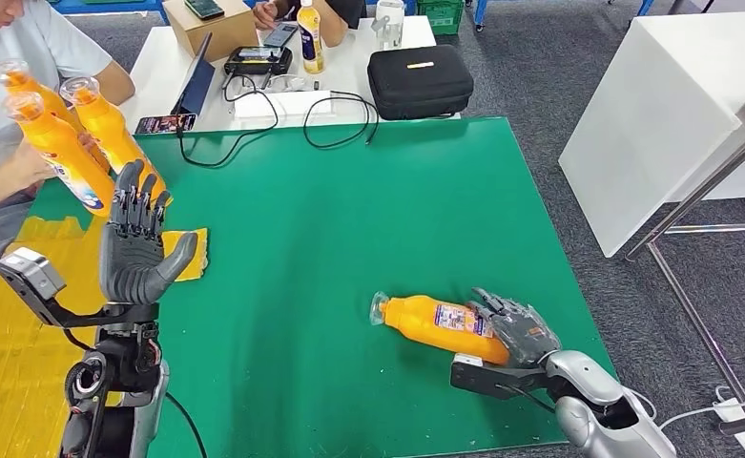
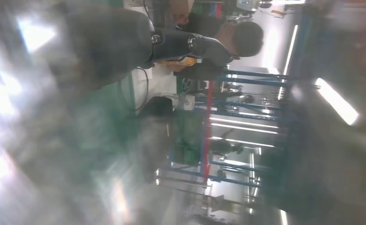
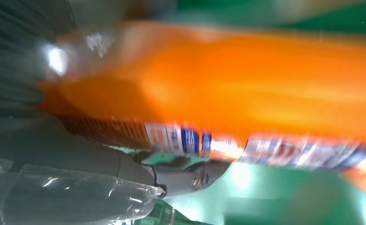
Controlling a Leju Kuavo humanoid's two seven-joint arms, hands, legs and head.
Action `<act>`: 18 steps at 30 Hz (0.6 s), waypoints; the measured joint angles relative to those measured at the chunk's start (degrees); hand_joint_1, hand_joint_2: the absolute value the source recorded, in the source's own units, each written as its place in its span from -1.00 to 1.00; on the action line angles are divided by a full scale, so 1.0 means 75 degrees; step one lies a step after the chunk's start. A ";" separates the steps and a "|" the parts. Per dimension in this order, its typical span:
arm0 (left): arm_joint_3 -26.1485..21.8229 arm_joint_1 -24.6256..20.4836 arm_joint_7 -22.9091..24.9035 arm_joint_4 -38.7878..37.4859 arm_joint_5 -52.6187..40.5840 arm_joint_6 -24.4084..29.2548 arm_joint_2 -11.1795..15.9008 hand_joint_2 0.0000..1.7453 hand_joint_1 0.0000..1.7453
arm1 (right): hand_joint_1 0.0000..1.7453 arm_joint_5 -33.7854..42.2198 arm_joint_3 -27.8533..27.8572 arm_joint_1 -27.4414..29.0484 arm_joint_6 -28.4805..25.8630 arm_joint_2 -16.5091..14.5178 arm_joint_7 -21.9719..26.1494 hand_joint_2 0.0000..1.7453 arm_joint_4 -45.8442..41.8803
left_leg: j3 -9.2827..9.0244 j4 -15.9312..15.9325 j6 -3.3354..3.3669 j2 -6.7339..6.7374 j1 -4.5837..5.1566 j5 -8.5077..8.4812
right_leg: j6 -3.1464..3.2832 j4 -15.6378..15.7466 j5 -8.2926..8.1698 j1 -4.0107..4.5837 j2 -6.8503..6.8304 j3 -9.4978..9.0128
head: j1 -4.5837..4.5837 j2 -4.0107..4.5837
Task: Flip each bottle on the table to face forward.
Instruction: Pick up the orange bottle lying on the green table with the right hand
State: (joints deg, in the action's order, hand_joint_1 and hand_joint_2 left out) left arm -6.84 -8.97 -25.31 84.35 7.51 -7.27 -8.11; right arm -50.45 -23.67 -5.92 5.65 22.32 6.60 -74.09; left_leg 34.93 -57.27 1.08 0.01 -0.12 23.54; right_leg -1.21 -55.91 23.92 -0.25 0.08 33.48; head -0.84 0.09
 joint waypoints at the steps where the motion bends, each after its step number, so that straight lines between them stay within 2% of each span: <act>1: 0.0004 -0.0008 0.0000 -0.0012 0.0002 0.0001 0.0000 1.00 -1.00 | 0.74 -0.0008 -0.0034 -0.0040 -0.0001 0.0000 -0.0011 1.00 0.0052 | -0.0007 0.0000 0.0000 0.0001 0.0000 0.0000 | 0.0000 0.0000 0.0000 0.0000 0.0000 -0.0007 | 0.0001 0.0000; 5: 0.0017 -0.0015 0.0001 -0.0036 0.0003 0.0002 0.0000 1.00 -1.00 | 0.85 -0.0039 -0.0117 -0.0141 -0.0018 -0.0007 -0.0034 1.00 0.0182 | -0.0035 0.0001 0.0002 0.0001 0.0001 0.0003 | 0.0000 0.0002 0.0000 0.0000 0.0000 -0.0035 | 0.0001 -0.0001; 14: 0.0025 -0.0016 0.0054 -0.0066 0.0069 -0.0064 -0.0003 1.00 -1.00 | 0.86 -0.0061 -0.0178 -0.0205 -0.0098 -0.0074 -0.0112 1.00 0.0273 | -0.0055 0.0000 0.0002 0.0005 0.0001 0.0002 | 0.0000 0.0002 -0.0002 -0.0001 0.0001 -0.0054 | 0.0001 -0.0001; 18: 0.0025 -0.0018 0.0058 -0.0080 0.0071 -0.0069 -0.0003 1.00 -1.00 | 0.98 -0.0062 -0.0188 -0.0210 -0.0136 -0.0087 -0.0127 1.00 0.0287 | -0.0058 0.0001 0.0001 0.0008 0.0000 0.0002 | 0.0000 0.0002 -0.0002 0.0000 0.0003 -0.0054 | 0.0001 0.0000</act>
State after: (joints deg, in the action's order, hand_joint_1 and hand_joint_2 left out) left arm -6.64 -9.10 -24.87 83.76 8.04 -7.79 -8.13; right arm -50.91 -25.09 -7.49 4.63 21.67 5.64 -71.94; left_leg 34.50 -57.26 1.09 0.07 -0.12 23.55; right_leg -1.21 -55.89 23.90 -0.25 0.10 33.07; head -0.83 0.09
